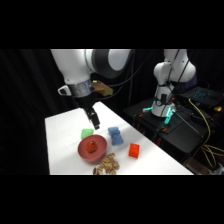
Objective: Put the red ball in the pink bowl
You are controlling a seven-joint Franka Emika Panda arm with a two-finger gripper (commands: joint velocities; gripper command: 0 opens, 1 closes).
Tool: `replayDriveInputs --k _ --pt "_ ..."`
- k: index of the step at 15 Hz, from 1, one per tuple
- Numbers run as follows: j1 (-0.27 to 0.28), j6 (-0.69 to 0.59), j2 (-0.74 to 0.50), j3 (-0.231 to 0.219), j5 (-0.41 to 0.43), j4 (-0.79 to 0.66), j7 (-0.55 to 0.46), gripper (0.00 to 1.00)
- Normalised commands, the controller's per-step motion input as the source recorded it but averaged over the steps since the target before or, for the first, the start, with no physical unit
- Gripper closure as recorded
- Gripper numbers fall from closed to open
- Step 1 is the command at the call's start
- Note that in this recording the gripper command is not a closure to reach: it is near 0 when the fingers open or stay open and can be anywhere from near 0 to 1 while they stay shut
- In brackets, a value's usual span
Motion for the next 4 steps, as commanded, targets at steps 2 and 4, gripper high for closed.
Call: replayDriveInputs --k 2,4 --pt "0.04 -0.34 -0.43 0.02 -0.12 -0.03 0.21 0.0" --pt "-0.001 -0.21 -0.32 0.024 -0.119 -0.05 0.17 0.0"
